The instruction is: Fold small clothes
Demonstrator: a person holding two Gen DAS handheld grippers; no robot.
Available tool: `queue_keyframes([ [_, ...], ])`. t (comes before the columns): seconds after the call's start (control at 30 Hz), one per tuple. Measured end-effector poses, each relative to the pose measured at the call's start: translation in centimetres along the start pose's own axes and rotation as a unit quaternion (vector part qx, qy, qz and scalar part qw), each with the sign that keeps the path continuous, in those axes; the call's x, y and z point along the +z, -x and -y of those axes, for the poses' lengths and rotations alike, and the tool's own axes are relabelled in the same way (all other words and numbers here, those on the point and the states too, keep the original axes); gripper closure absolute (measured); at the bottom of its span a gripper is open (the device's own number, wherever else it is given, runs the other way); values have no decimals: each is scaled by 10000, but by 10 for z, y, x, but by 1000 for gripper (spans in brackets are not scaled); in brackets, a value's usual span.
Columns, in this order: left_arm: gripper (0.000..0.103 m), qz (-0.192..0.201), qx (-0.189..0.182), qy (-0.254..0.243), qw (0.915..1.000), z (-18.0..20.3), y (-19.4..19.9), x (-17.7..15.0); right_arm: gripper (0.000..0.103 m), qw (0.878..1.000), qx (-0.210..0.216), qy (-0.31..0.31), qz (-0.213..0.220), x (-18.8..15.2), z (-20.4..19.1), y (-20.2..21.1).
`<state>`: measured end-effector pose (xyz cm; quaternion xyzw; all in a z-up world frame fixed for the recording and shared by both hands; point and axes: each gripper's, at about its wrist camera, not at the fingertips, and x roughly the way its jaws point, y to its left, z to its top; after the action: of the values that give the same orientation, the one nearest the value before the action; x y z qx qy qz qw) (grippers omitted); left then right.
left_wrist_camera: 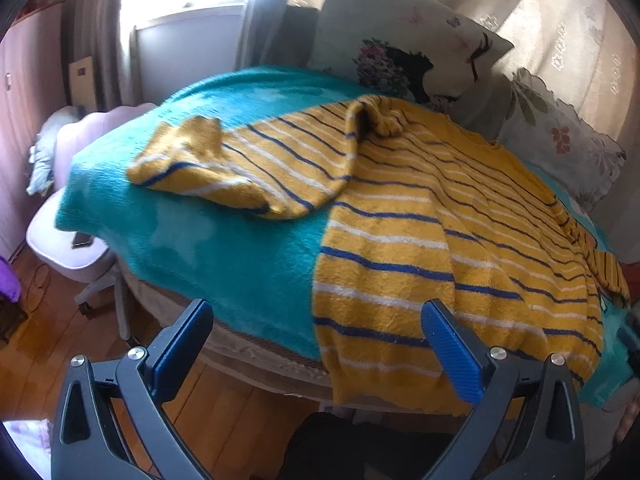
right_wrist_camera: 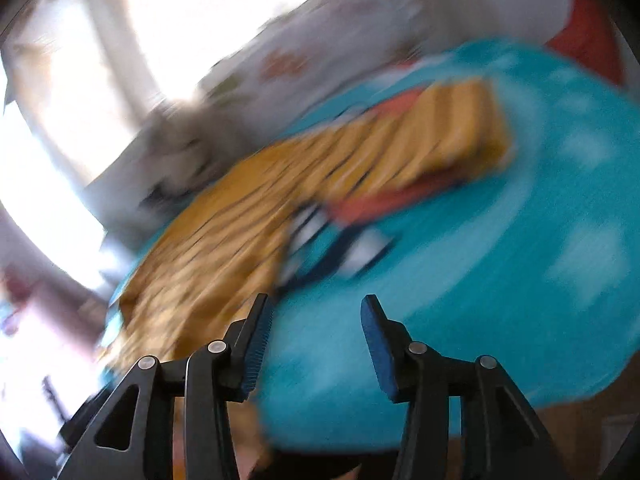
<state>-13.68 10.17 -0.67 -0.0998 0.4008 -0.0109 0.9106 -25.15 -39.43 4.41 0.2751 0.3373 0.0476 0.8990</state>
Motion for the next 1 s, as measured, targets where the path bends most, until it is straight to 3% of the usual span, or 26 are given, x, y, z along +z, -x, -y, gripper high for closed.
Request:
queue_keyframes([
  [0.1,0,-95,-287,-60,9995,1,-10,-3,51,9987,415,40,-301,-33,-13,-5],
  [0.27,0,-129,-726,-207,9971,6,-23,-10,46,9967,432,209,-660,-77,-32,-18],
  [0.37,2,-300,-956,-238,9947,13,-31,-12,46,9953,452,167,-840,-86,-39,-32],
  [0.43,14,-362,-1059,-212,9935,16,-32,-13,46,9961,373,126,-793,-91,-48,-40],
  [0.47,25,-356,-1133,-186,9928,16,-28,-12,48,9964,326,120,-772,-94,-51,-44],
  [0.53,45,-336,-1091,-248,9932,16,-22,-12,76,9950,486,14,-868,-98,-54,-51],
  [0.57,61,-331,-1052,-281,9935,15,-18,-12,86,9949,513,-87,-867,-102,-65,-58],
  [0.6,72,-362,-1055,-288,9933,13,-14,-13,89,9945,591,-162,-848,-103,-66,-56],
  [0.63,74,-395,-1098,-264,9928,11,-11,-13,89,9943,646,-208,-826,-103,-67,-53],
  [0.77,76,-406,-883,-159,9951,2,4,-18,91,9949,664,-105,-747,-109,-70,-30],
  [0.87,73,-392,-668,-29,9970,-9,17,-25,95,9964,426,-32,-737,-116,-66,-12],
  [0.93,63,-348,-597,36,9976,-16,24,-27,94,9967,253,17,-768,-122,-58,-2],
  [1.0,42,-184,-418,73,9989,-20,36,-27,93,9976,101,-9,-685,-127,-46,14],
])
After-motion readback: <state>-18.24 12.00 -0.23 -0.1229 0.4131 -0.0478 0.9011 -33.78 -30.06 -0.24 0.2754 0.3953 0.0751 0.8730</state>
